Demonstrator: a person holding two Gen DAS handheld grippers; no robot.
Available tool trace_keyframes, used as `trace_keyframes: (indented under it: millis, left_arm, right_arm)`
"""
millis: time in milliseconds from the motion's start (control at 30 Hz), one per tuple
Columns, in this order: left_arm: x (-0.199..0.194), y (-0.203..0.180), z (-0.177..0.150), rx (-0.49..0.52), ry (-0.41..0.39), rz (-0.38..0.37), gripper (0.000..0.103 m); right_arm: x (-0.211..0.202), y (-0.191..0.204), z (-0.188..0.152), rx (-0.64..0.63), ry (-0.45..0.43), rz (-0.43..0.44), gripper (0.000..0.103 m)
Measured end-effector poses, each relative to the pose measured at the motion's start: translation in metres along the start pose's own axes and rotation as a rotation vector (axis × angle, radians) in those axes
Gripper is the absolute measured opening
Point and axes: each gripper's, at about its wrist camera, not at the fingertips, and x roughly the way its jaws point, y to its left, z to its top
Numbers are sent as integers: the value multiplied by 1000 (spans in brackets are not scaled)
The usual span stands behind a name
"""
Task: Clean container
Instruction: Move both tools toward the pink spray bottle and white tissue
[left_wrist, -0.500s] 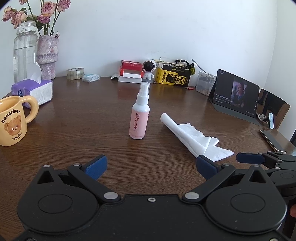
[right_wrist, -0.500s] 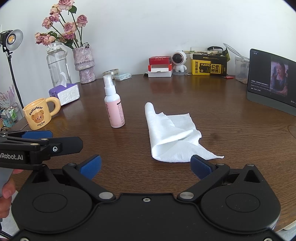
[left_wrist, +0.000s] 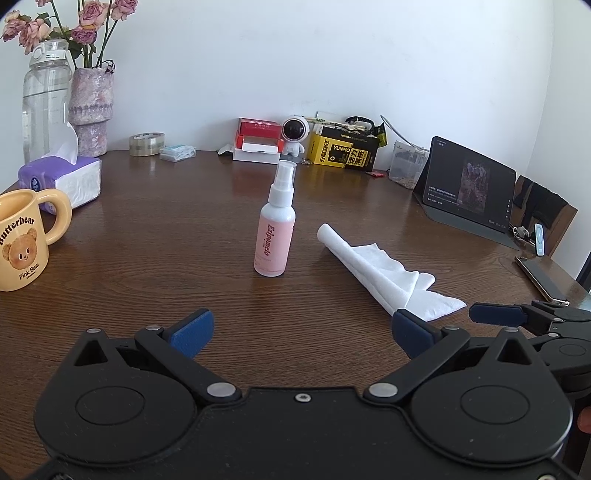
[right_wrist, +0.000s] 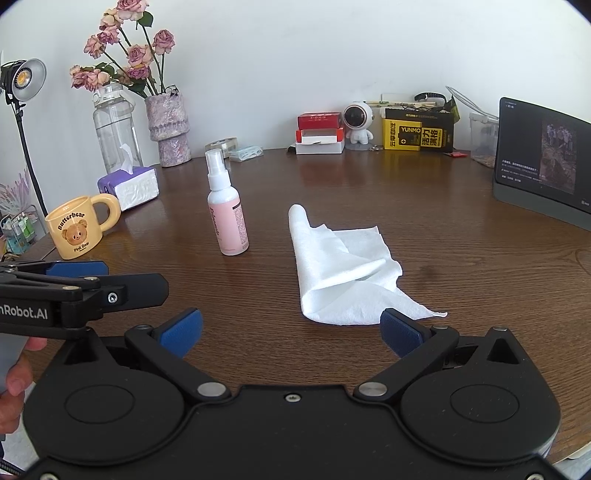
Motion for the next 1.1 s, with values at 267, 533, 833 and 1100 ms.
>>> trace_keyframes:
  millis: [267, 533, 833, 1100]
  left_arm:
    - [2, 1, 1, 0, 3, -6, 103]
    - [3, 2, 4, 0, 4, -6, 103]
    - [7, 2, 7, -1, 9, -4, 103]
    - [12, 2, 10, 3, 15, -2, 103]
  right_arm:
    - [1, 0, -1, 4, -2, -3, 103]
    - [4, -3, -1, 8, 1, -4, 103]
    - [7, -6, 2, 11, -2, -4, 103]
    - [11, -8, 5, 13, -1, -4, 103]
